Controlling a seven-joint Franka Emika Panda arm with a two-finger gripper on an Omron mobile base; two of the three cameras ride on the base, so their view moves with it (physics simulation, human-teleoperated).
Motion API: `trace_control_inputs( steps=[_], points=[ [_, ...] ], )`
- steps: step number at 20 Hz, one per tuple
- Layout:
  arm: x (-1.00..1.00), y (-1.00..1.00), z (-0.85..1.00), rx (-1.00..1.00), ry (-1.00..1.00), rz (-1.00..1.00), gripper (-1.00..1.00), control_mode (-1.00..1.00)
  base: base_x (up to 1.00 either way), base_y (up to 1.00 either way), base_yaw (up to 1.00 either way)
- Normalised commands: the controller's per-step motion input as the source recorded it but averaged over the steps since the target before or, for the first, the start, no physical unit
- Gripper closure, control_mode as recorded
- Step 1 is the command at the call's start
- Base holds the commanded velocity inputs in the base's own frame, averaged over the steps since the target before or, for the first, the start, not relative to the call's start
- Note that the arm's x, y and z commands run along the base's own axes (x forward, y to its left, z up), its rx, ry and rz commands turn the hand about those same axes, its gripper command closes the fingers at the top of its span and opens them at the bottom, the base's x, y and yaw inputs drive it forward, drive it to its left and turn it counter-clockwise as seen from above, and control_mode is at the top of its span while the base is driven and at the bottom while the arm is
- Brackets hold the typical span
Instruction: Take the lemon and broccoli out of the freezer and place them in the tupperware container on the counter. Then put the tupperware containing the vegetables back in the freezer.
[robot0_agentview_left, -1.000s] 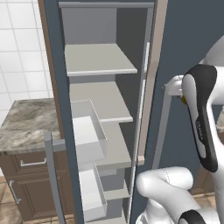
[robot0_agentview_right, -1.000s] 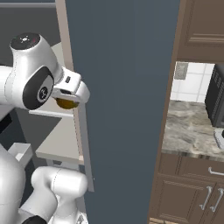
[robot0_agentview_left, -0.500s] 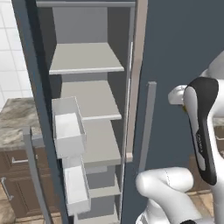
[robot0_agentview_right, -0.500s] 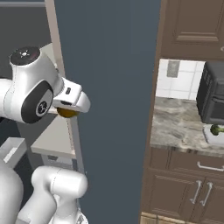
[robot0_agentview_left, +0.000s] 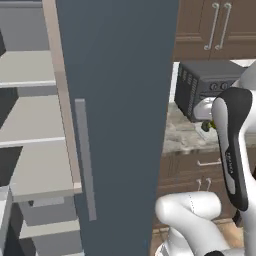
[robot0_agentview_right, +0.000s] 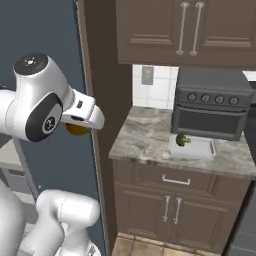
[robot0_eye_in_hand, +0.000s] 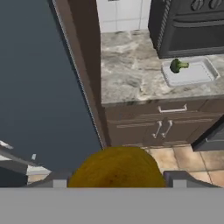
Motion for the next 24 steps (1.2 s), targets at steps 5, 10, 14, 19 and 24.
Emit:
trace_control_inputs(
  steps=[5, 10, 14, 19, 24],
  points=[
    [0.00, 0.00, 0.00, 0.00, 0.00, 0.00, 1.00, 1.00, 0.34, -1.00, 0.00],
    [0.00, 0.00, 0.00, 0.00, 0.00, 0.00, 1.00, 1.00, 0.82, -0.78, 0.00],
    [0.00, 0.00, 0.00, 0.00, 0.00, 0.00, 1.00, 1.00, 0.97, -0.31, 0.00],
    [0.00, -0.03, -0.08, 0.01, 0.00, 0.00, 1.00, -1.00, 0.30, -0.05, 0.00],
    [-0.04, -0.41, -0.62, 0.01, 0.00, 0.00, 1.00, -1.00, 0.00, 0.00, 0.00]
  ],
)
